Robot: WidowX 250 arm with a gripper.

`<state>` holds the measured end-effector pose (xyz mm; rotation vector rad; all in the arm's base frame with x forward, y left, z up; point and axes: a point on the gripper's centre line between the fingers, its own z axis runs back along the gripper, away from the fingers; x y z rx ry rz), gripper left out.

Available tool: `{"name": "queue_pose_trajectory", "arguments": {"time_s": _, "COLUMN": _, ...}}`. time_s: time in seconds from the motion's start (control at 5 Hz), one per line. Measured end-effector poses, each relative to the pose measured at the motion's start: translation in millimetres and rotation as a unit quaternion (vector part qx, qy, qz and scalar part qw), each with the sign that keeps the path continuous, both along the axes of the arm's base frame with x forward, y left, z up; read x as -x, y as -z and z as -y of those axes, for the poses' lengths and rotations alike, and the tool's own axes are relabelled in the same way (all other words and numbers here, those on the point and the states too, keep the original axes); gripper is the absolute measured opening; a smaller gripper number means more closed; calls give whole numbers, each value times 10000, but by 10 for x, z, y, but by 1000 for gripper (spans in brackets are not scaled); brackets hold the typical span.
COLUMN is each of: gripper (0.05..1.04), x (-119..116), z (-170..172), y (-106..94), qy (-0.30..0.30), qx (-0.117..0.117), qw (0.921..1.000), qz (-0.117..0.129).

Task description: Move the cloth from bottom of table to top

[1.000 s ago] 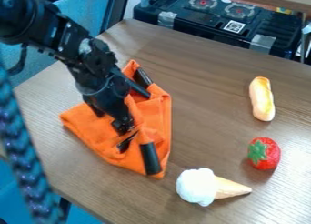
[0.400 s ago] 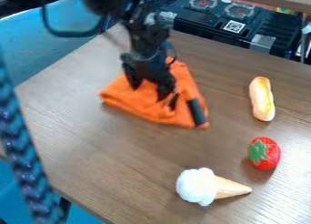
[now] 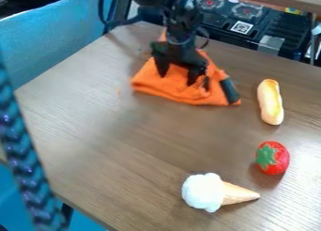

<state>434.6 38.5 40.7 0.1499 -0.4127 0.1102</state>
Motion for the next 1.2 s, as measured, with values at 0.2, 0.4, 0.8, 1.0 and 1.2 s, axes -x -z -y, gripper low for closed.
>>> {"name": "queue_pose_trajectory", "arguments": {"time_s": 0.2, "gripper": 1001, "x": -51, "z": 11, "y": -15, "qy": -8, "qx": -13, "qw": 10000, "qz": -51}}
{"name": "queue_pose_trajectory", "arguments": {"time_s": 0.4, "gripper": 1001, "x": 170, "z": 50, "y": 28, "qy": 144, "qx": 19, "qw": 9999, "qz": -91}}
{"name": "queue_pose_trajectory", "arguments": {"time_s": 0.8, "gripper": 1001, "x": 742, "z": 127, "y": 24, "qy": 902, "qx": -70, "qw": 9957, "qz": -207}}
{"name": "queue_pose_trajectory", "arguments": {"time_s": 1.0, "gripper": 1001, "x": 907, "z": 155, "y": 26, "qy": 1210, "qx": -143, "qw": 9925, "qz": -109}}
{"name": "queue_pose_trajectory", "arguments": {"time_s": 1.2, "gripper": 1001, "x": 1013, "z": 161, "y": 24, "qy": 1417, "qx": -217, "qw": 9896, "qz": -83}}
